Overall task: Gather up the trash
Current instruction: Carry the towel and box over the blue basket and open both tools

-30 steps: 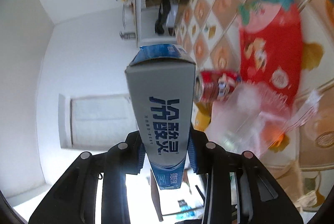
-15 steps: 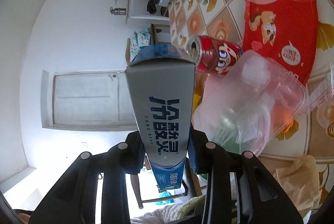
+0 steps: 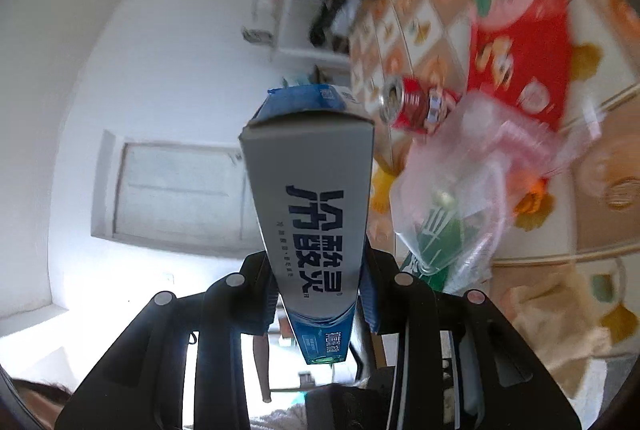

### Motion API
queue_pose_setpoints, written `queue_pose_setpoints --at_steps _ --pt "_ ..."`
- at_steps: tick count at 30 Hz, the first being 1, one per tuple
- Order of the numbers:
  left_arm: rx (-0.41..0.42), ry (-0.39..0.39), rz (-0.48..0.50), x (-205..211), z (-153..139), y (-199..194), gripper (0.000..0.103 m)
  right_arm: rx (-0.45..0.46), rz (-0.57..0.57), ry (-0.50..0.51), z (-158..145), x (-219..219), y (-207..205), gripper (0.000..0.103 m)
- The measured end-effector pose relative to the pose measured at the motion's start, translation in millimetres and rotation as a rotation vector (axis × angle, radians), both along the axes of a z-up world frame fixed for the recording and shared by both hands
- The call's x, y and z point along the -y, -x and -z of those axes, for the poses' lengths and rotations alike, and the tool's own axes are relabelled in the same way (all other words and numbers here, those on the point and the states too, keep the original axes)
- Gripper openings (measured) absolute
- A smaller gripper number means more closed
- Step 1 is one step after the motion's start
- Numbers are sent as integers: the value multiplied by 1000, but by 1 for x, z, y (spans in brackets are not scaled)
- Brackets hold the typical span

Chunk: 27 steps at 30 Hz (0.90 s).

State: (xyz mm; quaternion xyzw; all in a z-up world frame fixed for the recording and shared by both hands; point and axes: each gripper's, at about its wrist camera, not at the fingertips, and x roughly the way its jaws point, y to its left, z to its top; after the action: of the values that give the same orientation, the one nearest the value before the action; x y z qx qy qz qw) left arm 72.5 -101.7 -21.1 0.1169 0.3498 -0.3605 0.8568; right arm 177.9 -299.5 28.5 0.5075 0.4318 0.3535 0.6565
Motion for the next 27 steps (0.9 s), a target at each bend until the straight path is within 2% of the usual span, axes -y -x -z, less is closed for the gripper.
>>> queue_pose_setpoints --at_steps 5,9,10,12,14,18,20,24,27 --pt "57 -23 14 17 -19 9 3 99 260 60 -14 85 59 33" --pt "59 -24 30 36 -29 7 3 116 498 110 -6 156 116 33" --pt "61 -26 36 44 -32 6 3 111 560 95 1 176 134 33" --pt "63 -31 48 58 -37 1 3 104 614 59 11 198 151 33" --pt "49 -37 66 79 -43 -6 3 101 679 53 19 220 171 33" --pt "-32 -36 112 128 -49 -28 3 98 812 70 27 259 209 33" --pt "-68 -23 140 152 -50 -35 3 100 892 127 23 277 229 33" --pt "-136 -8 197 204 -56 -53 3 70 1082 375 11 311 267 33" --pt "-227 -17 246 249 -47 -71 3 19 1145 507 19 323 274 33"
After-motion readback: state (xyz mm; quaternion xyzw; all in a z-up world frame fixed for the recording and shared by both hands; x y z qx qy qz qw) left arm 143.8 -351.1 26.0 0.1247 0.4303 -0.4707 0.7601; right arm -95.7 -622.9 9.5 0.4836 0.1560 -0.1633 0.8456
